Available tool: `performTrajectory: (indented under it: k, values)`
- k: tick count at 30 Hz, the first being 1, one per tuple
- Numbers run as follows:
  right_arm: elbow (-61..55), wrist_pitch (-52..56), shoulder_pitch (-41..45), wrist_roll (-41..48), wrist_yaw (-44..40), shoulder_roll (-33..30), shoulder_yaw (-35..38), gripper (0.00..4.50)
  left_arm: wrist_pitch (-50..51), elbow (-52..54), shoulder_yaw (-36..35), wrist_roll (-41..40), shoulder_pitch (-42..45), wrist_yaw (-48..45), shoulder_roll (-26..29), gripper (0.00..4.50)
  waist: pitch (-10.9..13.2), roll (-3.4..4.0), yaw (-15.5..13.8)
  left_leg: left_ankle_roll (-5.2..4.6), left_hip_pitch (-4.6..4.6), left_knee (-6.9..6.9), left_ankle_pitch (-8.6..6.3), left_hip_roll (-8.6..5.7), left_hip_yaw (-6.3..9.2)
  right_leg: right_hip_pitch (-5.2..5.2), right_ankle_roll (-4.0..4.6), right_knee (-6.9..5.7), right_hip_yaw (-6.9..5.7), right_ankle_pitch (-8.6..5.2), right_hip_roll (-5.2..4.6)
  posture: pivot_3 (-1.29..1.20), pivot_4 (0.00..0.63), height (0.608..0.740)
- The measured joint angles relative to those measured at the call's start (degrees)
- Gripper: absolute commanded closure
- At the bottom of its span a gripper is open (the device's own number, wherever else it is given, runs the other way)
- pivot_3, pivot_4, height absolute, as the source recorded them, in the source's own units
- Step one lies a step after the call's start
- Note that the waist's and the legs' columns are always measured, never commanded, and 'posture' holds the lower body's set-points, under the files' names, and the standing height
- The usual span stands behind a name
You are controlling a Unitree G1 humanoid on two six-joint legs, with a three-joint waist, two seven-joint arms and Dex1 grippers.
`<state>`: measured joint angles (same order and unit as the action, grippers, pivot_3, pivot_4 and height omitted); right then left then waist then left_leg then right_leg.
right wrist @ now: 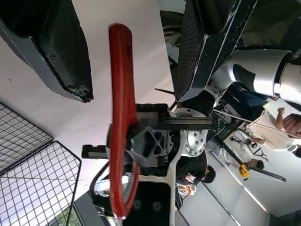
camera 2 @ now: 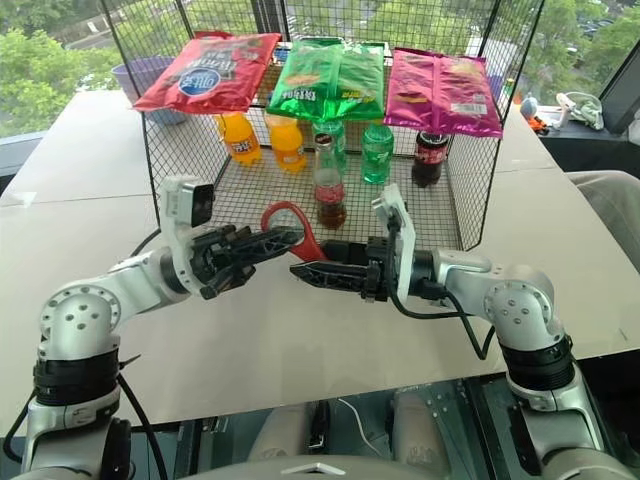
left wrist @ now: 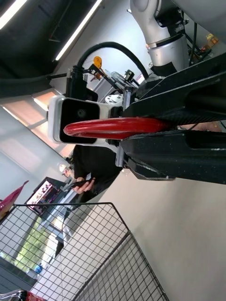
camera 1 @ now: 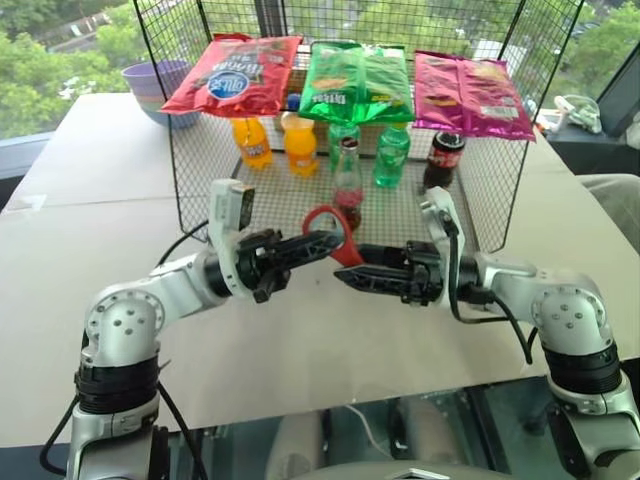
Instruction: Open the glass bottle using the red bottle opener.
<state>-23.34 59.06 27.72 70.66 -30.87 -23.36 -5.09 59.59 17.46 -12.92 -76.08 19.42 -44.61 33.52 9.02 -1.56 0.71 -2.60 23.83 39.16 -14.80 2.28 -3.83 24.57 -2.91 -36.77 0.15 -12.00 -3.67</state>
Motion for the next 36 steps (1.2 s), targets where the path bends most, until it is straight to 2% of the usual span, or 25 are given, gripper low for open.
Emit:
performTrajectory:
  k: [3,6,8,9,10,21,22,23,25,36]
  values:
    - [0.42,0.61,0.13,-0.19,-0.25,0.01,-0.49,1.69,-0.27,0.04,0.03,0.54,-0.14,-0.79,0.13,4.50,0.00,0.00,0.01,0.00,0.00,0.00,0.00,0.00,-0.01,0.00,0.00,0.00,0.00,0.00,0.00,0.00,0.150,0.740]
    - [0.94,0.82,0.14,-0.44,-0.69,0.02,-0.66,2.50,-0.52,0.04,0.05,0.98,-0.42,-1.58,0.30,4.50,0.00,0.00,-0.02,0.00,0.01,0.00,0.00,0.00,-0.02,0.01,0.00,0.00,0.01,0.00,-0.01,0.00,0.150,0.740]
    - [0.98,0.93,0.21,-0.63,-1.07,0.00,-0.67,3.59,-0.88,0.07,0.13,1.68,-0.51,-2.22,0.53,4.50,0.00,0.00,-0.02,0.00,0.01,0.00,0.00,0.00,-0.02,0.01,0.00,0.00,0.01,0.00,-0.01,0.00,0.150,0.740]
    - [1.13,0.96,0.23,-0.95,-1.10,-0.01,-0.66,3.93,-1.03,0.23,0.24,1.80,-0.52,-2.81,0.55,4.50,0.00,0.00,-0.02,0.00,0.01,0.00,0.00,0.00,-0.02,0.01,0.00,0.00,0.01,0.00,-0.01,0.00,0.150,0.740]
    - [1.44,1.01,0.24,-1.10,-1.28,-0.01,-0.65,4.46,-1.24,0.39,0.39,2.01,-0.53,-3.18,0.59,4.50,0.00,0.00,-0.02,0.00,0.01,0.00,0.00,0.00,-0.02,0.01,0.00,0.01,0.01,0.00,-0.01,0.00,0.150,0.740]
    - [1.53,2.05,0.28,-1.42,-2.46,0.27,-0.90,4.46,-3.78,0.75,1.26,3.98,-1.94,-7.03,1.40,4.50,0.01,0.00,-0.01,0.00,0.02,-0.03,0.00,0.01,-0.04,0.05,0.00,0.02,0.03,0.00,-0.01,0.00,0.150,0.740]
    - [1.52,2.15,0.28,-1.49,-2.38,0.34,-0.90,3.60,-3.90,0.77,1.34,4.11,-2.02,-7.21,1.45,4.50,0.01,0.00,0.00,0.00,0.02,-0.03,0.00,0.02,-0.03,0.06,0.00,0.02,0.03,-0.01,-0.01,0.00,0.150,0.740]
    - [1.59,2.13,0.28,-1.77,-2.20,0.45,-0.88,3.33,-3.89,1.00,1.71,4.51,-2.09,-7.19,1.67,4.50,0.01,0.00,-0.01,0.00,0.02,-0.03,0.00,0.02,-0.03,0.05,0.00,0.02,0.03,-0.01,-0.01,0.00,0.150,0.740]
    - [1.58,2.00,0.28,-2.39,-1.88,0.85,-0.88,2.46,-3.84,1.33,2.36,5.11,-2.48,-7.23,1.84,4.50,0.02,0.01,0.01,0.00,0.02,-0.04,0.00,0.02,-0.04,0.07,0.00,0.02,0.03,-0.01,-0.01,0.00,0.150,0.740]
    - [1.61,2.00,0.29,-2.58,-1.33,1.33,-0.71,2.46,-3.96,1.35,2.35,6.33,-2.64,-7.69,1.89,4.50,0.03,0.01,0.00,0.00,0.03,-0.05,0.00,0.02,-0.04,0.08,0.00,0.03,0.03,-0.01,-0.01,0.00,0.150,0.740]
